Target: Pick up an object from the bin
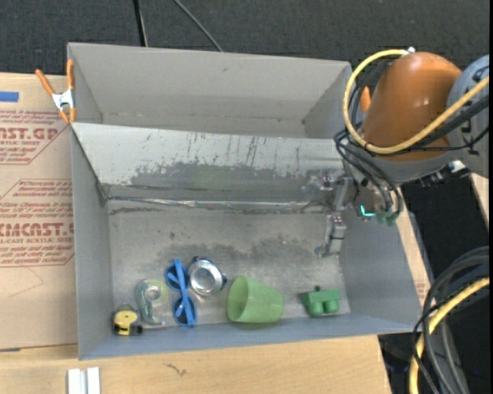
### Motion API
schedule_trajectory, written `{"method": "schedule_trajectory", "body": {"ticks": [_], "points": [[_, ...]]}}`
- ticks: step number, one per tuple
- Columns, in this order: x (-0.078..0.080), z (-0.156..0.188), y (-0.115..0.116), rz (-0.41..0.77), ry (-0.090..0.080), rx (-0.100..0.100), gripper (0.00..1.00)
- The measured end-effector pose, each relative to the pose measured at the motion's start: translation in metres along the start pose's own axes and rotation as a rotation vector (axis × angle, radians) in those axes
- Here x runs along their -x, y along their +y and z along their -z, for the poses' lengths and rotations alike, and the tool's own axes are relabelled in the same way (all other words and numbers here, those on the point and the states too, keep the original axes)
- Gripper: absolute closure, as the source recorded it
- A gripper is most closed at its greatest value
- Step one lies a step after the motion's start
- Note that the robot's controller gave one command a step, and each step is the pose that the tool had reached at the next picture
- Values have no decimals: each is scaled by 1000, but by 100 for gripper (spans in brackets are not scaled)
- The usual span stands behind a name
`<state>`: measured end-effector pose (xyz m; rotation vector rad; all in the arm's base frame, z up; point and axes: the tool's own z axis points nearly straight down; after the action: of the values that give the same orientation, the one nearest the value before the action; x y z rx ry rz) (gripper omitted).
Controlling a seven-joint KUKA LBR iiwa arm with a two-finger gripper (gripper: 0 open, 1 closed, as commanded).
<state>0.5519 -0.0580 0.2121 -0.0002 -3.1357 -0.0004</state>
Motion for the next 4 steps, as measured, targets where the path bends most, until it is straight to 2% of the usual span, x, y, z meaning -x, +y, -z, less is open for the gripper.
{"method": "schedule_trajectory", "body": {"ticks": [1, 2, 3, 4], "points": [[-42, -63, -42, -114, 0, 0, 0], [-70, -142, -54, -105, -4, 1, 0], [-69, -138, -55, -102, -4, -1, 100], [-55, -34, -58, -72, -16, -2, 100]]}}
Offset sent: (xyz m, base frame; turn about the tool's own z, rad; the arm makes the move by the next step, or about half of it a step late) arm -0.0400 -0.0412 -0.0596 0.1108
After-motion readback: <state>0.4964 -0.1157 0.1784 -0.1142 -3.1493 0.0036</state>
